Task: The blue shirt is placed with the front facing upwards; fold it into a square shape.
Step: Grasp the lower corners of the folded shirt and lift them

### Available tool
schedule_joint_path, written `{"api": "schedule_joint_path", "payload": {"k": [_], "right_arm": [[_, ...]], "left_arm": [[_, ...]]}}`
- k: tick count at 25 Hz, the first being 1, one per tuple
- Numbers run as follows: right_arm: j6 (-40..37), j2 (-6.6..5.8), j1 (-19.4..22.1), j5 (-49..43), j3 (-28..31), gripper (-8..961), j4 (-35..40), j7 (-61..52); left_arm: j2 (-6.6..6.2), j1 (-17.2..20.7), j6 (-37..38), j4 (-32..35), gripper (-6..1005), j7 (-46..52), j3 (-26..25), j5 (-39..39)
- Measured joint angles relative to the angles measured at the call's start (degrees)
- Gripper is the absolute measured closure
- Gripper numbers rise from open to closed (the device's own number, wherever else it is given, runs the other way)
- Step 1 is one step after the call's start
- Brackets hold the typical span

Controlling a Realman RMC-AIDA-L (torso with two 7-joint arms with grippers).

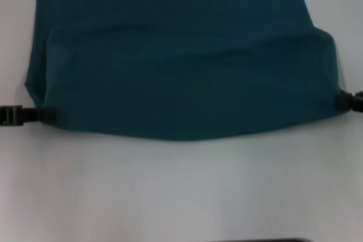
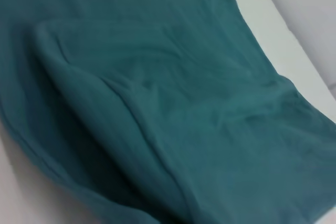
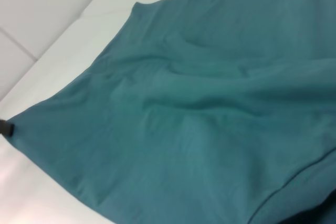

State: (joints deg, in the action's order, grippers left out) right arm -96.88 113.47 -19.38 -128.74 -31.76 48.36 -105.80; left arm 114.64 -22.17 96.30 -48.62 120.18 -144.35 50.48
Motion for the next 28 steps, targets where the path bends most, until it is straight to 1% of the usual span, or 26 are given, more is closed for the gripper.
{"api": "schedule_joint_path", "payload": {"k": [5, 9, 15, 19, 28], "right_arm": [[-3.30, 0.00, 3.08, -0.71, 0.21, 923, 0.06, 2.84], [-5.40, 0.05, 4.41, -2.51, 0.53, 923, 0.07, 3.95], [-7.77, -0.03, 5.73, -4.24, 0.89, 924, 0.08, 5.29], [-8.85, -0.03, 6.31, -6.12, 1.98, 924, 0.08, 5.87], [-9.34, 0.00, 7.77, -7.32, 2.52, 923, 0.07, 5.98]], "left_arm": [[-0.61, 1.96, 5.44, -0.20, 995, -1.52, -0.06, -0.60], [-0.86, 3.36, 8.14, -0.23, 995, -2.86, -0.14, -2.38], [-0.95, 4.59, 10.77, -0.12, 995, -4.20, -1.16, -5.87], [-0.99, 5.23, 12.18, 0.29, 995, -5.32, -2.12, -6.56], [-0.88, 6.74, 12.74, 0.62, 994, -6.54, -3.05, -9.49]]}}
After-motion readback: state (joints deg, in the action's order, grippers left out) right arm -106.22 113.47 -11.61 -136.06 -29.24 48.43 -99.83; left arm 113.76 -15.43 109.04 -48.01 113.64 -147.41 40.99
